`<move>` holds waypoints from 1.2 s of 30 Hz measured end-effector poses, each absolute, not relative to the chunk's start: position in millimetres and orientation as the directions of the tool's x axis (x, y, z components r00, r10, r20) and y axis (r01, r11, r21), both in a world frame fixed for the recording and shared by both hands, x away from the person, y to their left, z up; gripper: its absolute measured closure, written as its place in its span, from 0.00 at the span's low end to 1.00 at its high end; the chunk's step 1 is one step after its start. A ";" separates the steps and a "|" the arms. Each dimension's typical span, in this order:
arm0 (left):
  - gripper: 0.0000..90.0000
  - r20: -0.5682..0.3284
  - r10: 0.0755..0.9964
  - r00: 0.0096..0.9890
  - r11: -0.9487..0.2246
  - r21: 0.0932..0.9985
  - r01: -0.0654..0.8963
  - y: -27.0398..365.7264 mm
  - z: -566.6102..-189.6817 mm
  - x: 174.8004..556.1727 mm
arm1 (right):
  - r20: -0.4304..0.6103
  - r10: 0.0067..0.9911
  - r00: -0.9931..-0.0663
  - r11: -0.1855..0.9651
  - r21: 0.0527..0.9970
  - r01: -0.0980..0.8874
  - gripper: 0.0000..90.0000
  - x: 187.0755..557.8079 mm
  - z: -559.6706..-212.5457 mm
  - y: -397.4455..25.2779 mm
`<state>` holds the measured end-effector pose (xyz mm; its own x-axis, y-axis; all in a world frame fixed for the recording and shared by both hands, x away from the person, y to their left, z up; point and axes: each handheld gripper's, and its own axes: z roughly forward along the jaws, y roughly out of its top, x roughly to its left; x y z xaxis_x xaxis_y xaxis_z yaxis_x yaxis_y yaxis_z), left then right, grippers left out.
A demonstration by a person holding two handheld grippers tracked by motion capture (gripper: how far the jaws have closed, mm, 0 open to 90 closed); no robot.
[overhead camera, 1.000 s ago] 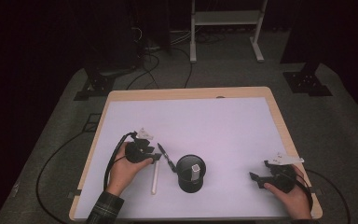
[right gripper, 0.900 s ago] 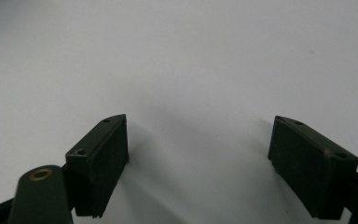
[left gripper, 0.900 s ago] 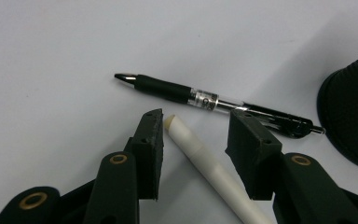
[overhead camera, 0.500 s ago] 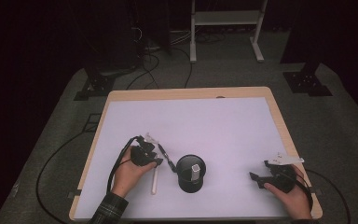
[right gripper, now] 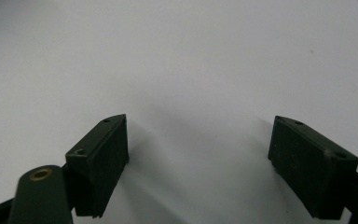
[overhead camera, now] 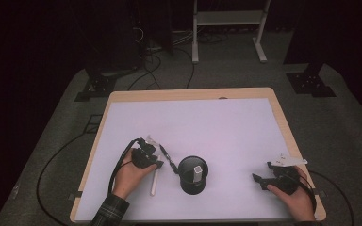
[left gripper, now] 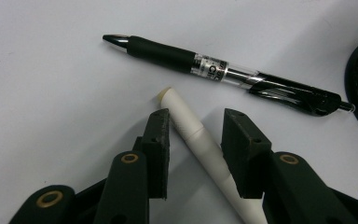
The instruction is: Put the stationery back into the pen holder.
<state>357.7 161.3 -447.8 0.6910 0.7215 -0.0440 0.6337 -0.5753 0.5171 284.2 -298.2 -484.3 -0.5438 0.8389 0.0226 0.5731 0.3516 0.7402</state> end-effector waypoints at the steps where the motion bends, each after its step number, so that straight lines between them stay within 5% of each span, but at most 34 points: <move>1: 0.70 -0.044 0.719 0.693 -0.579 0.514 0.633 162.6 -447.8 358.5 | 0.022 0.839 -0.544 0.352 0.740 0.573 0.21 284.2 -484.3 -298.2; 9: 0.82 -0.054 0.725 0.686 -0.578 0.494 0.650 164.4 -446.5 360.5 | 0.022 0.839 -0.544 0.352 0.740 0.573 0.21 284.2 -484.3 -298.2; 23: 0.76 -0.024 0.724 0.689 -0.633 0.374 0.678 148.9 -440.4 375.2 | 0.021 0.839 -0.544 0.353 0.740 0.573 0.21 284.3 -484.3 -298.3; 36: 0.87 -0.009 0.739 0.673 -0.636 0.317 0.703 144.2 -438.7 382.7 | 0.021 0.839 -0.544 0.353 0.740 0.572 0.21 284.3 -484.3 -298.2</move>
<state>382.7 144.2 -438.7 0.6731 0.7395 -0.0093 0.7034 -0.6363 0.3166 284.3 -298.2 -484.3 -0.5442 0.8387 0.0206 0.5725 0.3533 0.7399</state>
